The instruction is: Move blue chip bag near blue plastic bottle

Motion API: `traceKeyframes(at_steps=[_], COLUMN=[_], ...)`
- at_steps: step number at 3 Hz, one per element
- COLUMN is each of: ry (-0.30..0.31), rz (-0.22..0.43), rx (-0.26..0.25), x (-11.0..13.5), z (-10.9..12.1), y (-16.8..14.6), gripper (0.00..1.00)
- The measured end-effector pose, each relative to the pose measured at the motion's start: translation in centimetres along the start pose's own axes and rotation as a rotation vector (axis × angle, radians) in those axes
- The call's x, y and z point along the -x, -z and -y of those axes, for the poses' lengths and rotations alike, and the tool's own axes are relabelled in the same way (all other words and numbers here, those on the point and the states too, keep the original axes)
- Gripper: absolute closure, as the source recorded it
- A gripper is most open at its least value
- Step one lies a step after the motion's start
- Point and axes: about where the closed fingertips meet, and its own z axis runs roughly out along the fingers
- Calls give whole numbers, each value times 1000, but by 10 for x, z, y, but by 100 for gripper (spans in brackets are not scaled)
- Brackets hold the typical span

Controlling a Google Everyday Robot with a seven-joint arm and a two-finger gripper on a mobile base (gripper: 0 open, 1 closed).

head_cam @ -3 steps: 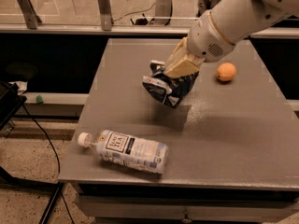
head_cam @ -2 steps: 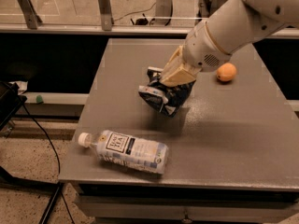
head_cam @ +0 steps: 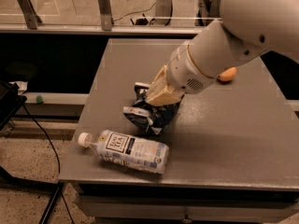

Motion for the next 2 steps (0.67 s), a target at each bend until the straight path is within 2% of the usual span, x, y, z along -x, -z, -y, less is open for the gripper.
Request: traceKeyframes(at_steps=[1, 2], ry=[3, 7], rz=[-1, -1], rx=[1, 2], x=[1, 3], z=[-1, -1], y=[0, -1], gripper=[82, 59])
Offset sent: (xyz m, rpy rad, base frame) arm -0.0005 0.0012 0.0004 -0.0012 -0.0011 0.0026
